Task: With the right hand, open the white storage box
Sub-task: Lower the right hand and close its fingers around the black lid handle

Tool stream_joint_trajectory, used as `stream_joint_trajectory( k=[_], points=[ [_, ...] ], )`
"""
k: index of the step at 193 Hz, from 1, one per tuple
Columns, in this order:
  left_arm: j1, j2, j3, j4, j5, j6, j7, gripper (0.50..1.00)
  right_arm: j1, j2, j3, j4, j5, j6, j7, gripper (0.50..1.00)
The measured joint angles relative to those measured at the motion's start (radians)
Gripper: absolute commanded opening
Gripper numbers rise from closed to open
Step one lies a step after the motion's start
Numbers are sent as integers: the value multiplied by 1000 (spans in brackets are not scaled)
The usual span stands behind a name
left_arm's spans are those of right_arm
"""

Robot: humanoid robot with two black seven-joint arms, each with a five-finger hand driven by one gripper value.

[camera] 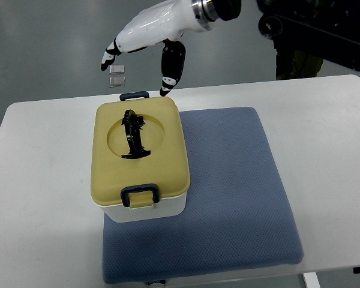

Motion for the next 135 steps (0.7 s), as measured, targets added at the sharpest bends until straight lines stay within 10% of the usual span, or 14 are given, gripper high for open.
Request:
stream_joint_trajectory(
  k=[135],
  points=[
    [0,0,-1,1,-2,0,1,1000,-124,121,-1,-41,-86,0,1,919]
  ],
)
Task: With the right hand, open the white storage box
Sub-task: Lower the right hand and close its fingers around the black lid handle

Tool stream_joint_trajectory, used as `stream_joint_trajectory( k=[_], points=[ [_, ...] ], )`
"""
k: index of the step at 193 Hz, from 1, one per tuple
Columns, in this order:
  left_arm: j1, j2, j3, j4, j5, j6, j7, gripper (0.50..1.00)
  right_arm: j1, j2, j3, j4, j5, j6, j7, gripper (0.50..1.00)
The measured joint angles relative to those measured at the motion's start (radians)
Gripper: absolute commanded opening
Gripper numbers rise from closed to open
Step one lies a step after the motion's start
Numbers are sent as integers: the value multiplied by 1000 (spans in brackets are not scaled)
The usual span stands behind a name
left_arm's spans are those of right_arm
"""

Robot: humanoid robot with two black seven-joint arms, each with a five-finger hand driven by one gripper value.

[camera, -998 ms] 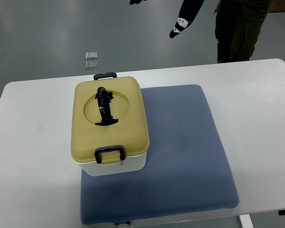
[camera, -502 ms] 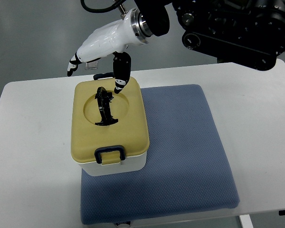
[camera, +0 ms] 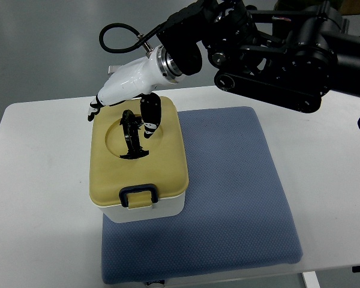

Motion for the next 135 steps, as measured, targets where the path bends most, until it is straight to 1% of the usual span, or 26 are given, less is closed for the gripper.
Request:
stream_joint_trajectory(
  k=[54,69,72,82,85,86,87,89,90,91,92,97,98,99,100,103,104,106,107,108,109,110,111,119,124,135],
  points=[
    [1,0,1,-1,2,0,1,1000,-24,16,0,-13,-48,0,4,911],
    [1,0,1,-1,2,0,1,1000,-33,26,0,-24,-54,0,4,893],
    [1,0,1,-1,2,0,1,1000,-35,28,0,-27,-54,0,4,870],
    [1,0,1,-1,2,0,1,1000,-40,32,0,-36,-56,0,5,842],
    [1,0,1,-1,2,0,1,1000,-42,33,0,-38,-58,0,5,811],
    [1,0,1,-1,2,0,1,1000,-42,33,0,-39,-59,0,5,811],
    [1,0,1,-1,2,0,1,1000,-43,33,0,-39,-59,0,5,793],
    [1,0,1,-1,2,0,1,1000,-44,34,0,-40,-61,0,5,793],
    [1,0,1,-1,2,0,1,1000,-44,34,0,-40,-62,0,6,774],
    [1,0,1,-1,2,0,0,1000,-45,34,0,-41,-63,0,6,774],
    [1,0,1,-1,2,0,0,1000,-45,34,0,-41,-64,0,6,758],
    [1,0,1,-1,2,0,0,1000,-48,35,0,-42,-69,-2,7,725],
    [1,0,1,-1,2,0,0,1000,-48,35,0,-42,-71,-3,7,707],
    [1,0,1,-1,2,0,0,1000,-49,35,0,-43,-72,-3,7,707],
    [1,0,1,-1,2,0,0,1000,-49,35,0,-43,-73,-4,7,685],
    [1,0,1,-1,2,0,0,1000,-50,36,0,-43,-77,-6,7,664],
    [1,0,1,-1,2,0,0,1000,-51,36,0,-43,-78,-6,7,638],
    [1,0,1,-1,2,0,0,1000,-51,36,0,-43,-80,-7,8,637],
    [1,0,1,-1,2,0,0,1000,-52,36,0,-43,-82,-8,8,613],
    [1,0,1,-1,2,0,0,1000,-52,36,0,-44,-83,-8,8,613],
    [1,0,1,-1,2,0,0,1000,-52,36,0,-44,-84,-9,8,591],
    [1,0,1,-1,2,0,0,1000,-53,36,0,-44,-86,-9,8,590],
    [1,0,1,-1,2,0,0,1000,-53,36,0,-44,-87,-10,8,570],
    [1,0,1,-1,2,0,0,1000,-56,37,0,-44,-99,-13,10,513],
    [1,0,1,-1,2,0,0,1000,-58,37,0,-44,-106,-14,12,500],
    [1,0,1,-1,2,0,0,1000,-60,37,0,-44,-125,-21,18,500]
  ],
)
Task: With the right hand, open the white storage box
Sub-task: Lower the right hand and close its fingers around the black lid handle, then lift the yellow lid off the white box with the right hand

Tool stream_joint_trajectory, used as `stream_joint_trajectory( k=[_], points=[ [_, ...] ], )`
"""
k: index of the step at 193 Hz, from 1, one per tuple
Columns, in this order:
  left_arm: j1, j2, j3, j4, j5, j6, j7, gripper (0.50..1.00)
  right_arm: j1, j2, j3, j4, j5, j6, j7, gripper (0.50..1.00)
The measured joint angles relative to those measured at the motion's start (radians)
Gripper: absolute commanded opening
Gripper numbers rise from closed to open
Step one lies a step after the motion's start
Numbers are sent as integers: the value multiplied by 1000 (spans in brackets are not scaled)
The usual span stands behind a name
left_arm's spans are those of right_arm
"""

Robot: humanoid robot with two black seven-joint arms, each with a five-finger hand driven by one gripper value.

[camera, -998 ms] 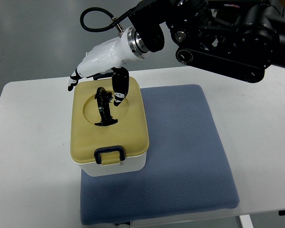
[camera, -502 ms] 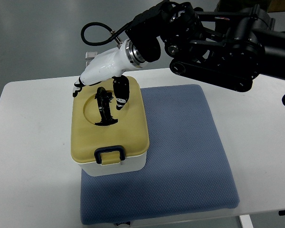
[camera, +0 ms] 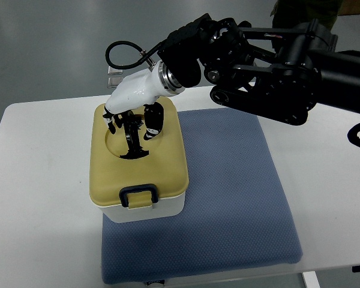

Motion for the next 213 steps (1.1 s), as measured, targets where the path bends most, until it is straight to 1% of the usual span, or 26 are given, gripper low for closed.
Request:
stream_joint_trajectory(
  k=[15,41,65,94,106,126,148,178,196,213],
  points=[
    [0,0,0,0,0,0,0,1000,0,0,0,0,-18,-9,8,500],
    [0,0,0,-1,0,0,0,1000,7,4,2,0,-27,-8,43,500],
    [0,0,0,-1,0,0,1,1000,19,5,6,0,-27,-7,50,500],
    [0,0,0,-1,0,0,1,1000,108,-22,23,0,1,13,62,500],
    [0,0,0,-1,0,0,1,1000,159,-64,31,1,26,18,77,500],
    [0,0,1,-2,0,0,1,1000,239,-162,36,8,64,21,95,500],
    [0,0,0,-2,0,0,1,1000,283,-282,34,21,76,21,119,500],
    [0,0,0,-1,0,0,1,1000,277,-424,8,31,69,21,136,500],
    [0,0,0,0,0,0,1,1000,251,-484,-32,33,62,21,143,500],
    [0,0,0,0,0,0,1,1000,226,-520,-74,36,45,21,146,500]
  ],
)
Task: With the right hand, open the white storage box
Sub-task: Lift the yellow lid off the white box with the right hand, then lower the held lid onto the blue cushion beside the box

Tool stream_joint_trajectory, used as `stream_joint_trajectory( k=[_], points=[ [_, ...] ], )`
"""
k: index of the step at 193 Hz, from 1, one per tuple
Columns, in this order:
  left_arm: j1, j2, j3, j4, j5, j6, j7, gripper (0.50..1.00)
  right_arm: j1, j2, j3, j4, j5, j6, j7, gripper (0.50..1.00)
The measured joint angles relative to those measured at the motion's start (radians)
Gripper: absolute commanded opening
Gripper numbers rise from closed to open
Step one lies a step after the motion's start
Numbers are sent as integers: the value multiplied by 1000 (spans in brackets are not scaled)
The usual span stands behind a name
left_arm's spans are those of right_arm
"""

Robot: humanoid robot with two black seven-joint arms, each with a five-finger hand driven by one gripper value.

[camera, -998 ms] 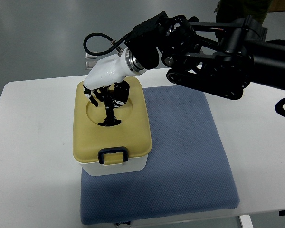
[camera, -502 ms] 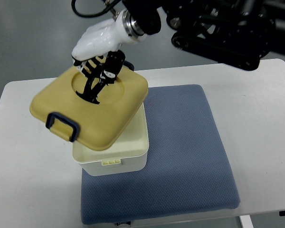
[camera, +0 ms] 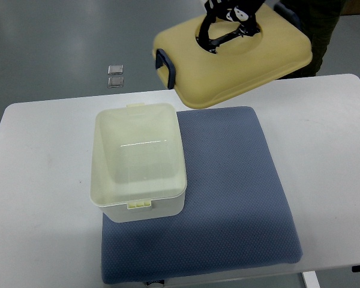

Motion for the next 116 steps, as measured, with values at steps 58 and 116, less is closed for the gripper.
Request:
stream_joint_trajectory(
  k=[58,116],
  points=[
    [0,0,0,1,0,0,0,1000,-135,-40,-76,1,-149,0,2,500],
    [0,0,0,1,0,0,0,1000,-270,-33,-78,0,-173,0,-6,500]
  ],
)
